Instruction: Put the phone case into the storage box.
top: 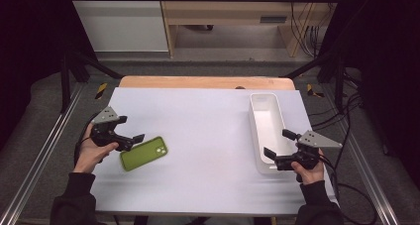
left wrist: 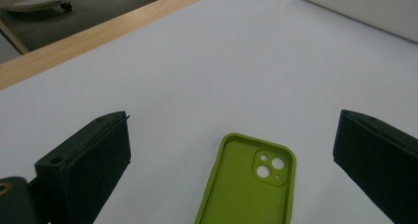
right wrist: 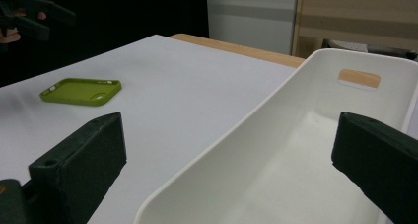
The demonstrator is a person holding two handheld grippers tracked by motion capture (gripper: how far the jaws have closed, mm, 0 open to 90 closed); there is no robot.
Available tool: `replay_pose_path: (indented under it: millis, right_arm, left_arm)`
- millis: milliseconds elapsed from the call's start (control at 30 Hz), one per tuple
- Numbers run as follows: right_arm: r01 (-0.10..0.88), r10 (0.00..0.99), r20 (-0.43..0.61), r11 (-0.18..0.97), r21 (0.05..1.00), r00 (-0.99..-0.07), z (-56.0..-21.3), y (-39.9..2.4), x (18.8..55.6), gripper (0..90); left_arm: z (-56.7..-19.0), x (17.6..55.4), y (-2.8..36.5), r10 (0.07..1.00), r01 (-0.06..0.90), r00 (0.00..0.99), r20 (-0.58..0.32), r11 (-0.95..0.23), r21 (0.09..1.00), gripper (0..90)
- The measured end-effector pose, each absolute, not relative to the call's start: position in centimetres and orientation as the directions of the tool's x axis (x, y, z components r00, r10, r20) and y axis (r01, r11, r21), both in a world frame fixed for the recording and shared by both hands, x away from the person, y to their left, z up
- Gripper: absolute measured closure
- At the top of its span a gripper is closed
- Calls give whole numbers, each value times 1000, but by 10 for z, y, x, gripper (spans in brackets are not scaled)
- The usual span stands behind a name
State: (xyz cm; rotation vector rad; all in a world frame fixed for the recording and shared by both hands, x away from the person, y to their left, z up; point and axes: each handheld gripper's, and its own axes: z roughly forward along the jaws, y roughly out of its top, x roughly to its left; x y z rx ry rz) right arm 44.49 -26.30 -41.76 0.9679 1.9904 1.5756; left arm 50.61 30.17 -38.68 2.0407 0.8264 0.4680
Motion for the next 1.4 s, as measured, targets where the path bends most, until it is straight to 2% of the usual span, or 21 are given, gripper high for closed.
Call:
replay_pose_path:
  millis: [367, 633, 800, 1067, 1200, 1400]
  right_arm:
    - [260, 738, 94, 113, 959, -668, -417, -263, 445, 4]
    - [259, 738, 94, 113, 959, -668, -417, -263, 445, 4]
    - [259, 739, 93, 113, 959, -668, -417, -263, 444, 4]
    - [260, 738, 91, 118, 958, -668, -417, -263, 445, 4]
    - [259, 739, 91, 117, 959, -668, -417, -263, 445, 4]
    - [260, 739, 91, 117, 959, -668, -417, -263, 445, 4]
  left_arm:
    - [-403, 506, 309, 756, 427, 655, 8, -379, 821, 10]
    - [-414, 505, 313, 804, 476, 595, 12, -364, 801, 92]
    - [-421, 504, 317, 832, 510, 555, 17, -356, 783, 184]
    - [-426, 502, 323, 867, 543, 499, 9, -321, 776, 398]
    - [-428, 502, 326, 868, 567, 494, -44, -284, 773, 520]
    - [-434, 502, 329, 882, 602, 467, -64, -264, 753, 652]
